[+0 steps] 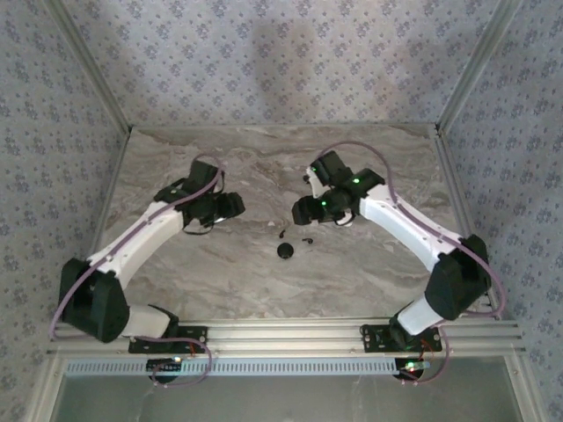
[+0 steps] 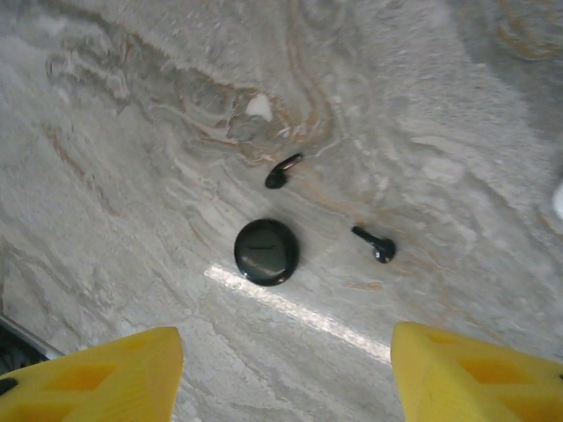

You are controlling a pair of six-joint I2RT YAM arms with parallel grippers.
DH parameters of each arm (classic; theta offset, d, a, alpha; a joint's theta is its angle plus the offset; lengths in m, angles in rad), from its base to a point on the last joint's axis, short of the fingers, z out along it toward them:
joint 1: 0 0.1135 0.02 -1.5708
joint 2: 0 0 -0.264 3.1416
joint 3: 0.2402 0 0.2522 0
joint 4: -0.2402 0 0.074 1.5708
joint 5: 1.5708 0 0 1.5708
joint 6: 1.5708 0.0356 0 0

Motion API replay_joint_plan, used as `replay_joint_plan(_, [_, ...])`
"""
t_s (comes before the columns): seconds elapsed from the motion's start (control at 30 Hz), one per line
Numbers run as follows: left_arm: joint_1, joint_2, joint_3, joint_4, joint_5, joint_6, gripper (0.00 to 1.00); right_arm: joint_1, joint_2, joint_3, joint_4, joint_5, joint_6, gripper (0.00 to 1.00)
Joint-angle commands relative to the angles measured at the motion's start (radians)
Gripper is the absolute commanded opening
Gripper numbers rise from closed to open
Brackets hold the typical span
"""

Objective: Insert the wireless bluetooth earbuds into the charging case

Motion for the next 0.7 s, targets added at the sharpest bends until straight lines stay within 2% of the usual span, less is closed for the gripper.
replay_joint_plan(0.0, [0.070,-0.081,-0.065,0.025,0.054,0.026,0.66,0.056,0.082,0.073,-0.122,0.041,-0.011,0.66])
replay_joint_plan(0.1, [0.132,-0.100,-0.094,-0.001,0.089,0.066,0.66,0.101,0.165,0.119,-0.154,0.036,0.004,0.66])
replay_joint_plan(0.23, [0.172,-0.093,-0.133,0.008,0.134,0.093,0.66,0.134,0.268,0.187,-0.233,0.043,0.042,0.66])
replay_joint_plan(0.37, [0.179,-0.074,-0.162,0.043,0.162,0.088,0.65,0.169,0.335,0.218,-0.263,0.072,0.049,0.67])
replay_joint_plan(0.67, [0.179,-0.062,-0.197,0.085,0.186,0.077,0.65,0.191,0.458,0.284,-0.289,0.101,0.052,0.76])
